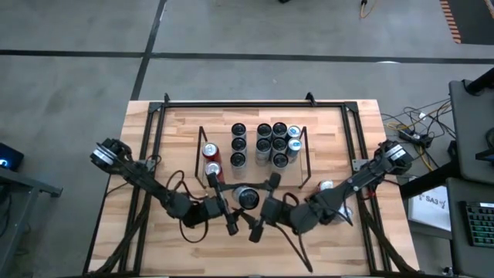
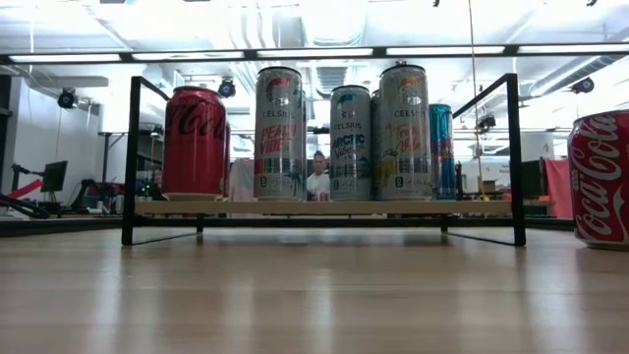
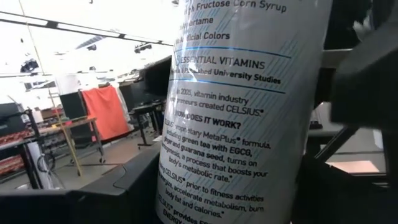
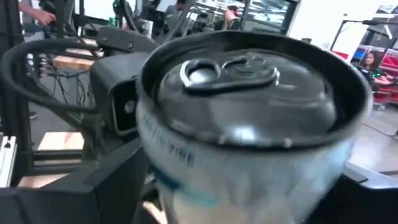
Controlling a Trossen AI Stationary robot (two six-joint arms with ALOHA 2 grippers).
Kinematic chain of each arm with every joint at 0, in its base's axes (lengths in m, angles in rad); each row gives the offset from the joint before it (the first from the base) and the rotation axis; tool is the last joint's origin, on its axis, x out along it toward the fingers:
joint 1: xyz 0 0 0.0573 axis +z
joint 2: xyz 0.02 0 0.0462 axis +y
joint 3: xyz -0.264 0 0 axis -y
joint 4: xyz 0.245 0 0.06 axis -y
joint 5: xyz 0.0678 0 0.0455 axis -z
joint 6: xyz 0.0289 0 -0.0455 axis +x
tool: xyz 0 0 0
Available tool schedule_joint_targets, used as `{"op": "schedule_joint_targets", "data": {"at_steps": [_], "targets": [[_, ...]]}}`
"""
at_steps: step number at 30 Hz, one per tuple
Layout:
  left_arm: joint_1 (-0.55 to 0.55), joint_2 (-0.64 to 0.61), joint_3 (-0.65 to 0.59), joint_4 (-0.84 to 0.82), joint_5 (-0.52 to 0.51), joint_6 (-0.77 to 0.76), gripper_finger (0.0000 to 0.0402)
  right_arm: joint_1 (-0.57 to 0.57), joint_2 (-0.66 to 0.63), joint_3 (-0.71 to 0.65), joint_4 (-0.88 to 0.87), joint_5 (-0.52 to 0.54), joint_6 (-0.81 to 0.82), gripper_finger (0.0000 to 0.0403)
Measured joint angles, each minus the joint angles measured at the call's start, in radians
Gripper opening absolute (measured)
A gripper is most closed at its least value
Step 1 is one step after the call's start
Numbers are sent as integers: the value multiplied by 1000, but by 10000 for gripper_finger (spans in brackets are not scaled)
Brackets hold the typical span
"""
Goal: Place canned beverage on shelf
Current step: Put the white and blue soda can on the shelf aligned with the other white and blue soda can
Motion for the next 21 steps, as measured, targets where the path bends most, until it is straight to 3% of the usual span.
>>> {"op": "schedule_joint_targets", "data": {"at_steps": [6,11,15,21], "targets": [[-6,4,-1,3,-22,4,243,-16,4,0,28,-3,-2,307],[-7,2,-1,3,-44,3,275,-17,5,2,31,1,2,238],[-8,2,-1,1,-47,3,301,-17,5,6,19,4,3,235],[-13,-5,-1,-26,-56,2,308,-16,-38,8,-18,3,17,235]]}}
